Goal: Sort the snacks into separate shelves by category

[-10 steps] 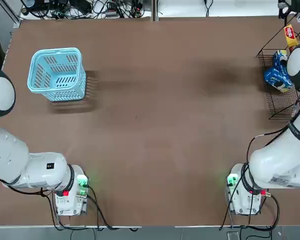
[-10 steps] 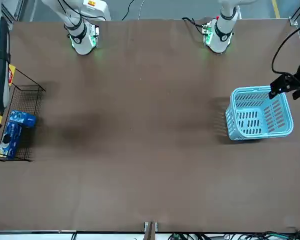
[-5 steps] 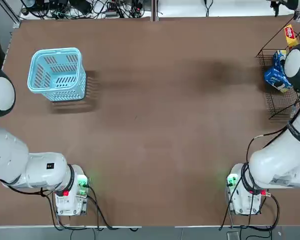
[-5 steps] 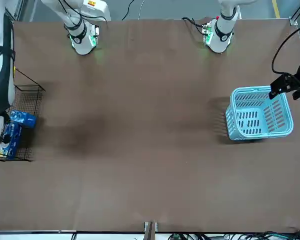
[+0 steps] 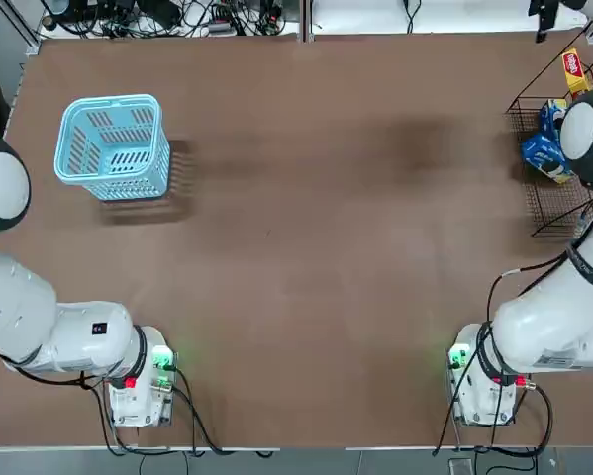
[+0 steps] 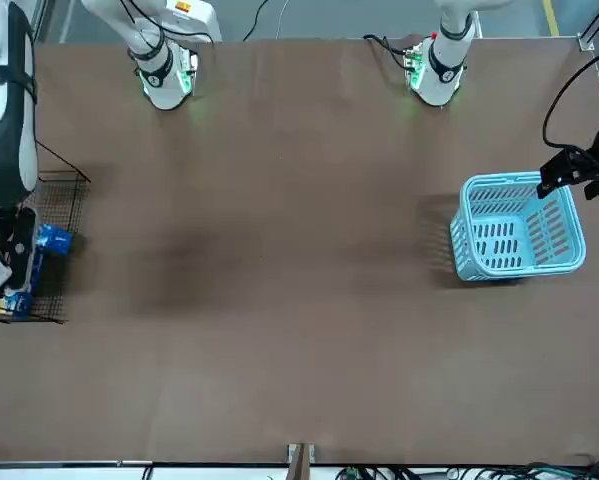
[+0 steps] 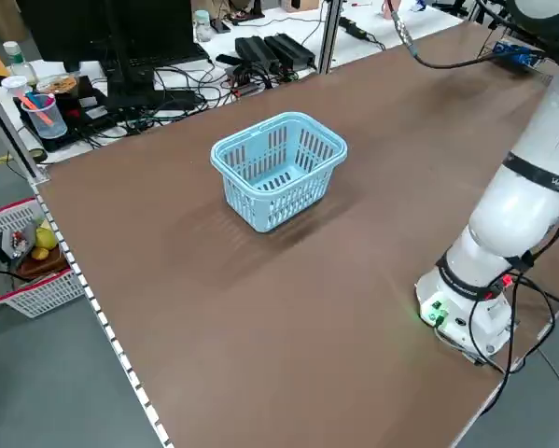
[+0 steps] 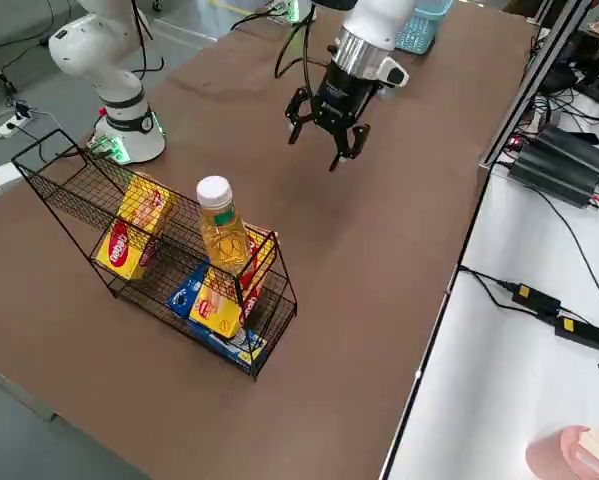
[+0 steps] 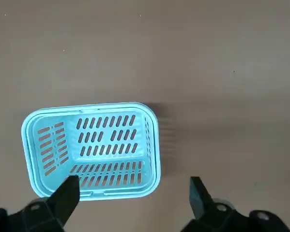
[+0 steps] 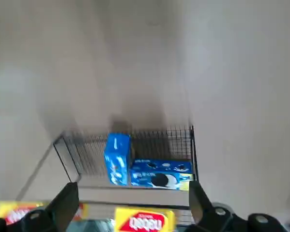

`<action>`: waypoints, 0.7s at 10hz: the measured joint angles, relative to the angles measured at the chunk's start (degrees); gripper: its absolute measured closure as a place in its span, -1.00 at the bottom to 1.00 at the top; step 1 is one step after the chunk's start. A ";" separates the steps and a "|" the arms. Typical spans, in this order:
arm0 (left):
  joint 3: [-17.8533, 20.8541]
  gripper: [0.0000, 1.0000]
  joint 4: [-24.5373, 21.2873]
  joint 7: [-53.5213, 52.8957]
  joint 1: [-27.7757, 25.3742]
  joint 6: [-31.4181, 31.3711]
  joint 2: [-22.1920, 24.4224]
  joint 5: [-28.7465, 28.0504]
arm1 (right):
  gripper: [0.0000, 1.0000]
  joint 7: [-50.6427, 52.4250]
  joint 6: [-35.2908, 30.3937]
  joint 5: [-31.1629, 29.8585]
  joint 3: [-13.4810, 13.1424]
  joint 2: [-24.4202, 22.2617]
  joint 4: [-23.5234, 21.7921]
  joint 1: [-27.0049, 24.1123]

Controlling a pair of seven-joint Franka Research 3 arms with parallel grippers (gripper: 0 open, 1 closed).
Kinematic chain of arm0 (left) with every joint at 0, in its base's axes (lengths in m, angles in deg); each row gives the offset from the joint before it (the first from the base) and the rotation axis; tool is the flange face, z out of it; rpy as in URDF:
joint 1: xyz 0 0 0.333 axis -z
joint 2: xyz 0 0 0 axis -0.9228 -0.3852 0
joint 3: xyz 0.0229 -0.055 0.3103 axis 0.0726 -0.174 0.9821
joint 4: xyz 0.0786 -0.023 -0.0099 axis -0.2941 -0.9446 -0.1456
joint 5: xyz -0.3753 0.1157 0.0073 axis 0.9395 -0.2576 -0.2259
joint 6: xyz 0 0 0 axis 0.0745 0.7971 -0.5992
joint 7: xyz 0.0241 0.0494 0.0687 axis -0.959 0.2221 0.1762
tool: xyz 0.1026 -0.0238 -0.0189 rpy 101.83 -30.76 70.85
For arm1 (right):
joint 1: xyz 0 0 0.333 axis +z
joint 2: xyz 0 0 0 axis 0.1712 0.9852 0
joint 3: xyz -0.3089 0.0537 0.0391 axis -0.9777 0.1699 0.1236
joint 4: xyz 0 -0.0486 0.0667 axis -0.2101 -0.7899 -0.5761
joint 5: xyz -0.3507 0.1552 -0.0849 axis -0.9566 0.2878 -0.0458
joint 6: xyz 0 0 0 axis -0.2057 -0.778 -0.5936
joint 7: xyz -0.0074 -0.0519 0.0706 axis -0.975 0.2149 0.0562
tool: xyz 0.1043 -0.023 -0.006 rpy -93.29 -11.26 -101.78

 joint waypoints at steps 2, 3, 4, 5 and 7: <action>0.01 -1.00 0.00 0.00 0.00 0.00 0.00 0.00 | -1.00 -22.57 0.02 3.54 1.41 -0.01 0.00 1.57; 0.01 -1.00 0.00 0.00 -0.01 0.00 0.00 0.00 | -1.00 -34.19 0.03 4.39 3.36 -0.02 0.02 2.02; 0.01 -1.00 0.00 0.00 -0.01 0.00 0.00 0.00 | -1.00 -46.23 0.02 4.95 5.90 -0.03 0.03 2.19; 0.01 -1.00 0.00 0.00 -0.01 0.00 0.00 0.00 | -1.00 -58.12 0.02 6.51 8.02 -0.05 0.04 2.28; 0.01 -1.00 0.00 0.00 -0.01 0.00 0.00 0.00 | -1.00 -73.00 0.02 10.34 9.06 -0.32 0.07 2.33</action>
